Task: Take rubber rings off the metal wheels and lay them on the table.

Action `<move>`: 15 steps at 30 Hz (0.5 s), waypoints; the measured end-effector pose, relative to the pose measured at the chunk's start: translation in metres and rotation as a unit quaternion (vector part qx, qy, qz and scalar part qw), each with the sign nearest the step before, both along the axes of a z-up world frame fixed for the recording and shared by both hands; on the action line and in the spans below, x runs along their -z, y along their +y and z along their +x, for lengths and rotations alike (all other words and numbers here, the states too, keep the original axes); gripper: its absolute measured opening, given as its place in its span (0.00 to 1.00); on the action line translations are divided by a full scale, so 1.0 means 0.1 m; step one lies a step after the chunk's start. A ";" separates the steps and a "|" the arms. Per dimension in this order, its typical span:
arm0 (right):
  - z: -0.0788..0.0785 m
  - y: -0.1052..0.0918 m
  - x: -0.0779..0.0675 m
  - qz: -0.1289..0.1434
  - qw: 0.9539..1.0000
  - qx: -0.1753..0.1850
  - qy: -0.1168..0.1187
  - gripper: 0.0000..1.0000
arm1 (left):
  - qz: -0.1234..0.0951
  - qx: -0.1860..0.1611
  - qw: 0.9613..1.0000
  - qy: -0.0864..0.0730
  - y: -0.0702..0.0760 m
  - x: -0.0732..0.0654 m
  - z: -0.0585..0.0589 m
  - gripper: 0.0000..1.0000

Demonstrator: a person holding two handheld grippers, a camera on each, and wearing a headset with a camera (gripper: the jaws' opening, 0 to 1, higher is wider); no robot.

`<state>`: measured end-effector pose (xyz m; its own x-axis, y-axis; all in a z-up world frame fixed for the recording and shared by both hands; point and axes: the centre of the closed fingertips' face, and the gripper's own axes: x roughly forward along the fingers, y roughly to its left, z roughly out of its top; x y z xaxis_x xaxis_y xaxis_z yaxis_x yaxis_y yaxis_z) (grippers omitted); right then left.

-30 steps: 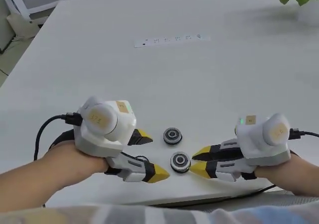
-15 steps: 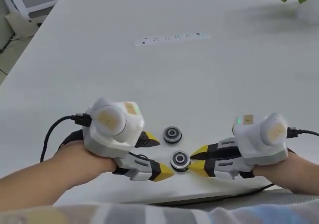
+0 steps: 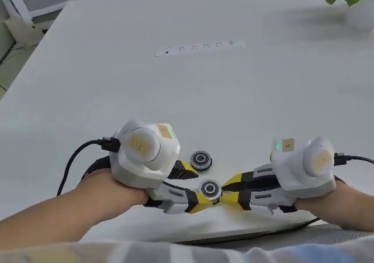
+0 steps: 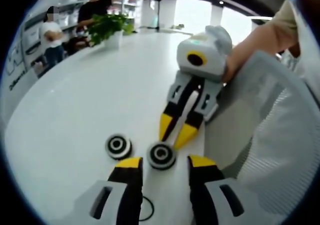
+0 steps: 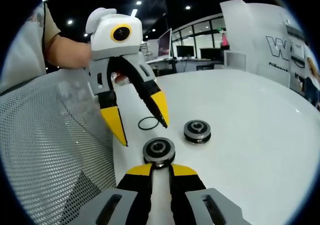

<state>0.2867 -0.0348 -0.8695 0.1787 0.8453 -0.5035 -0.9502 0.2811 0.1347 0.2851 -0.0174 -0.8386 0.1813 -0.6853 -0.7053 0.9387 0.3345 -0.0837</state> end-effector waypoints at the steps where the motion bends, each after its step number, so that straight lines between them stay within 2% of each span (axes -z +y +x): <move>1: 0.00 0.00 0.00 0.000 1.000 0.000 0.000 0.10 | 0.000 0.001 1.000 0.000 -0.01 0.01 0.00 0.35; 15: 0.02 -0.01 0.02 0.005 1.000 0.003 -0.001 0.09 | 0.005 0.006 1.000 -0.001 -0.07 0.09 0.02 0.27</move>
<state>0.2884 -0.0360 -0.8713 0.1845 0.8496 -0.4940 -0.9486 0.2855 0.1366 0.2866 -0.0244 -0.8477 0.1744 -0.6810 -0.7113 0.9429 0.3236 -0.0787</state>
